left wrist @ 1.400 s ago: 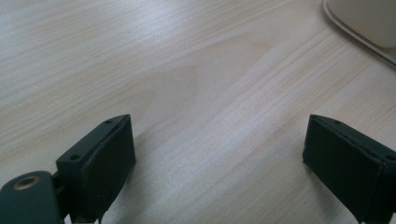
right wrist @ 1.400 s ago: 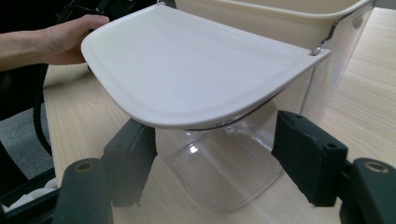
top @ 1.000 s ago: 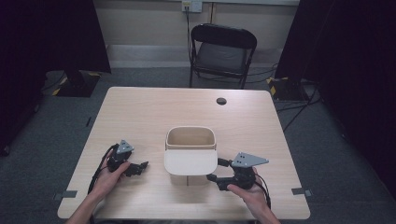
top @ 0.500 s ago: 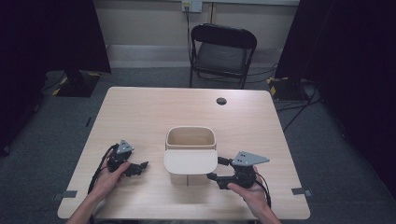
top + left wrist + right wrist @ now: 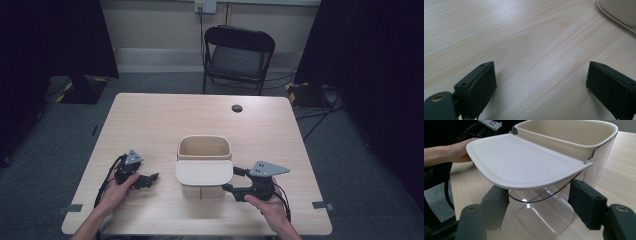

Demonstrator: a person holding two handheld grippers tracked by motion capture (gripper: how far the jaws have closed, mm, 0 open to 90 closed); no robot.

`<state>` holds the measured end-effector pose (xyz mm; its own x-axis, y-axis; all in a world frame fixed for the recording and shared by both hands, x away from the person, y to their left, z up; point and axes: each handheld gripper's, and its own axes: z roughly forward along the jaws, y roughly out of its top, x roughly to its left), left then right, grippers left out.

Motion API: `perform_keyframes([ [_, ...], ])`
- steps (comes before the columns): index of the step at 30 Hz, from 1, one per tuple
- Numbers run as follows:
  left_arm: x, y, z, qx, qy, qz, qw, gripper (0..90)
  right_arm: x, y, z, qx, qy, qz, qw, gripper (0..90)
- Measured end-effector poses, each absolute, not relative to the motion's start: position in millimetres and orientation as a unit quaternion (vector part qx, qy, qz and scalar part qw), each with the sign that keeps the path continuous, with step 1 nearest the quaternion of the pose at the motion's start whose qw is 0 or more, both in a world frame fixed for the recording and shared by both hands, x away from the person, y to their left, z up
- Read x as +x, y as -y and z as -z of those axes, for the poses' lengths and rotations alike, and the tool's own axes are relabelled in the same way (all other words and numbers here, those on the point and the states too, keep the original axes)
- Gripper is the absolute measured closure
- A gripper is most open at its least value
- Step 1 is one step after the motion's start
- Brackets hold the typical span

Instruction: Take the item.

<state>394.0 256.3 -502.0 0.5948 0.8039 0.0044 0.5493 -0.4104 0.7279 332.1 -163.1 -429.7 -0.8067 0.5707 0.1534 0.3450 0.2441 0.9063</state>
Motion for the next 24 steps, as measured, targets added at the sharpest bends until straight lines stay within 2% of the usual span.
perform_keyframes([
  [24, 394.0, -256.4, 501.9, 0.82, -0.412, -0.181, 0.353, 8.6, 332.0, 164.0, 424.6, 0.294, -0.774, -0.549, 0.109, 32.7],
])
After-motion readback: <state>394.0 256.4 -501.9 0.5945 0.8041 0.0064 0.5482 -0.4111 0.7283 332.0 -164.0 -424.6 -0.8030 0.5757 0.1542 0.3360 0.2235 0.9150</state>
